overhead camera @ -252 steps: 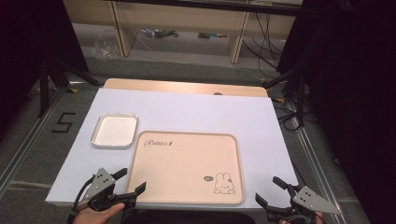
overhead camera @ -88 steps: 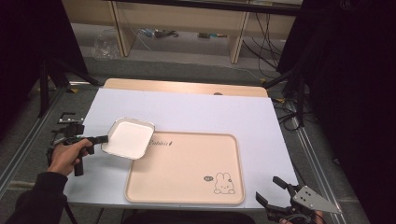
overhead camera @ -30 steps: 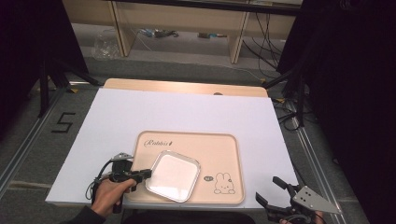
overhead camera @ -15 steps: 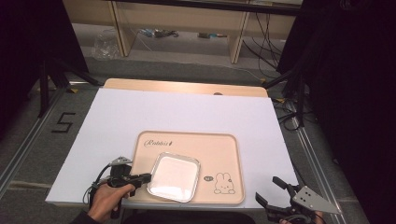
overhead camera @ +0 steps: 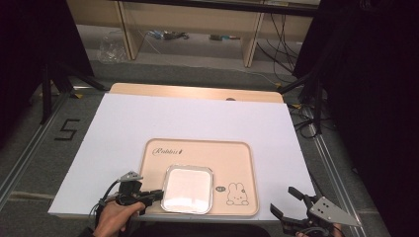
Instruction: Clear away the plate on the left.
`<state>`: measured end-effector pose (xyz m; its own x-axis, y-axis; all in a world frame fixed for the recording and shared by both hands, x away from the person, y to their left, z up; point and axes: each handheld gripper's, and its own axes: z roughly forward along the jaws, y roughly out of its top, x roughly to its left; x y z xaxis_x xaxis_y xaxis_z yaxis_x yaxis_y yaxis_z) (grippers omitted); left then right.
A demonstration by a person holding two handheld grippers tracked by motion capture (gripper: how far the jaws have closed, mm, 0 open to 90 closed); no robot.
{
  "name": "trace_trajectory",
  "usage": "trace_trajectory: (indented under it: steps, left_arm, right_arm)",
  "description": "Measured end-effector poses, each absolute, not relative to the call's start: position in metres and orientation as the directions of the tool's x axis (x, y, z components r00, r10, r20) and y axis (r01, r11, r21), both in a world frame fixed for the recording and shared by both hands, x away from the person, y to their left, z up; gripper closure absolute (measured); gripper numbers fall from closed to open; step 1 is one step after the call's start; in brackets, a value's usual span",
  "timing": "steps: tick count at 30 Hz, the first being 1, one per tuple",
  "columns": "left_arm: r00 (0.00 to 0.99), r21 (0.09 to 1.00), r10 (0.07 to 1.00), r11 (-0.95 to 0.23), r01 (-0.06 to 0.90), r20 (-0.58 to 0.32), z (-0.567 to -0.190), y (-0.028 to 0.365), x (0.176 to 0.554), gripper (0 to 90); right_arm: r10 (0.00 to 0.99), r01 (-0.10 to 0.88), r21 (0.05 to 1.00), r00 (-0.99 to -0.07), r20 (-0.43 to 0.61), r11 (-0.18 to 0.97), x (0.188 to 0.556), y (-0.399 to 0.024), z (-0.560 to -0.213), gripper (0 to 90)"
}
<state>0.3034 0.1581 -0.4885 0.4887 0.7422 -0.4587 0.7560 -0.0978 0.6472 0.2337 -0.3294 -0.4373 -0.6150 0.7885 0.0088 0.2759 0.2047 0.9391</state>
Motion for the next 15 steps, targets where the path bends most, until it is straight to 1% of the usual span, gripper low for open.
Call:
trace_trajectory:
  steps: [2,4,5,6,10,11,12,14,15]
  left_arm:
    - [0.496,0.652,0.74,-0.103,0.751,-0.455,-0.4883,0.1572,0.3023,82.6]
    - [0.5,0.651,0.734,-0.105,0.752,-0.459,-0.4881,0.1549,0.3015,82.6]
    - [0.501,0.651,0.733,-0.106,0.751,-0.459,-0.4881,0.1544,0.3017,82.6]
    - [0.501,0.651,0.733,-0.106,0.751,-0.459,-0.4881,0.1544,0.3017,82.6]
    - [0.507,0.655,0.731,-0.108,0.748,-0.458,-0.4885,0.153,0.3016,82.5]
    - [0.507,0.654,0.729,-0.108,0.748,-0.46,-0.4886,0.1522,0.3013,82.5]
    - [0.507,0.653,0.729,-0.109,0.749,-0.46,-0.4888,0.1516,0.3013,82.4]
    - [0.515,0.658,0.726,-0.114,0.744,-0.456,-0.4887,0.1498,0.3006,82.2]
    - [0.517,0.661,0.728,-0.117,0.741,-0.451,-0.4885,0.1492,0.3004,82.2]
  right_arm:
    - [0.789,0.259,0.948,-0.614,0.014,0.185,0.235,-0.3279,-0.4387,17.5]
    - [0.79,0.284,0.942,-0.612,0.036,0.177,0.2334,-0.3271,-0.4385,17.5]
    - [0.79,0.276,0.939,-0.614,0.007,0.205,0.2338,-0.3294,-0.4373,17.5]
    - [0.788,0.264,0.946,-0.616,0.014,0.189,0.2346,-0.3283,-0.4384,17.5]
    - [0.788,0.257,0.949,-0.615,0.013,0.185,0.235,-0.3278,-0.4388,17.5]
    - [0.79,0.281,0.943,-0.612,0.034,0.177,0.2335,-0.3272,-0.4385,17.6]
    - [0.788,0.258,0.948,-0.615,0.014,0.185,0.2349,-0.3279,-0.4387,17.6]
    - [0.789,0.258,0.948,-0.615,0.013,0.185,0.2349,-0.3278,-0.4388,17.6]
    - [0.79,0.285,0.942,-0.612,0.038,0.176,0.2332,-0.327,-0.4385,17.6]
